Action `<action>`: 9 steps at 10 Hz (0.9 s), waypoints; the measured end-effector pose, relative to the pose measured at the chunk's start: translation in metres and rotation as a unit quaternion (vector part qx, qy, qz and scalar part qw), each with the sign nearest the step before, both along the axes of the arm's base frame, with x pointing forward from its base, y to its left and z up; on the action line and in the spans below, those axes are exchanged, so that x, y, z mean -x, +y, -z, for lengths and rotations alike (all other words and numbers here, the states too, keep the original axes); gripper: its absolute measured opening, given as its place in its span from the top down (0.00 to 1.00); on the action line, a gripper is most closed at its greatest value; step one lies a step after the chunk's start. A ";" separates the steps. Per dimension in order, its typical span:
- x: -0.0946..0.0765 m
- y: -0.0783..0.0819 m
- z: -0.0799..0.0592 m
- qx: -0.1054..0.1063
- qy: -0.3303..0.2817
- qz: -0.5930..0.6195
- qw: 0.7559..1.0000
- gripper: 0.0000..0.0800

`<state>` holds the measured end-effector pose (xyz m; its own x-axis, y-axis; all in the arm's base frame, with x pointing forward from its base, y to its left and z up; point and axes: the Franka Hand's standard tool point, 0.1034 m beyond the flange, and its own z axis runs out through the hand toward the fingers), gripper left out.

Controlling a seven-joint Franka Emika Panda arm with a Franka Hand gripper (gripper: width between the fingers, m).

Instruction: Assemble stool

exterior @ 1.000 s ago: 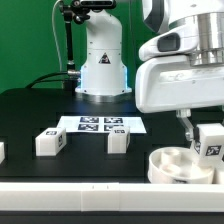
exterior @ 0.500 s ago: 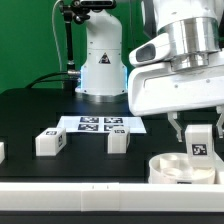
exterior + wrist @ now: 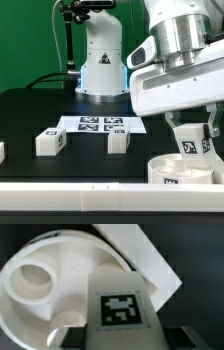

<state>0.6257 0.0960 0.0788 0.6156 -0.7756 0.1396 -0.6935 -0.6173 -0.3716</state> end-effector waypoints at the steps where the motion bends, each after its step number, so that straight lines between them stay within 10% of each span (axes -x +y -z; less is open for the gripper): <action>1: 0.000 0.000 0.000 0.004 -0.001 -0.009 1.000 0.57; 2: 0.000 0.000 0.000 0.004 -0.001 -0.009 1.000 0.57; 4: 0.000 0.008 -0.001 -0.001 0.008 -0.019 1.000 0.24; 9: -0.010 0.012 -0.028 -0.004 0.016 -0.078 0.997 0.19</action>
Offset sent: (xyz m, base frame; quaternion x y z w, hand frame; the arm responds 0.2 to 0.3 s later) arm 0.0038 0.0071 0.0092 -0.0386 -0.0158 -0.0624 0.9972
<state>0.6357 0.1077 0.1067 0.7322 -0.6719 0.1117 -0.6015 -0.7148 -0.3566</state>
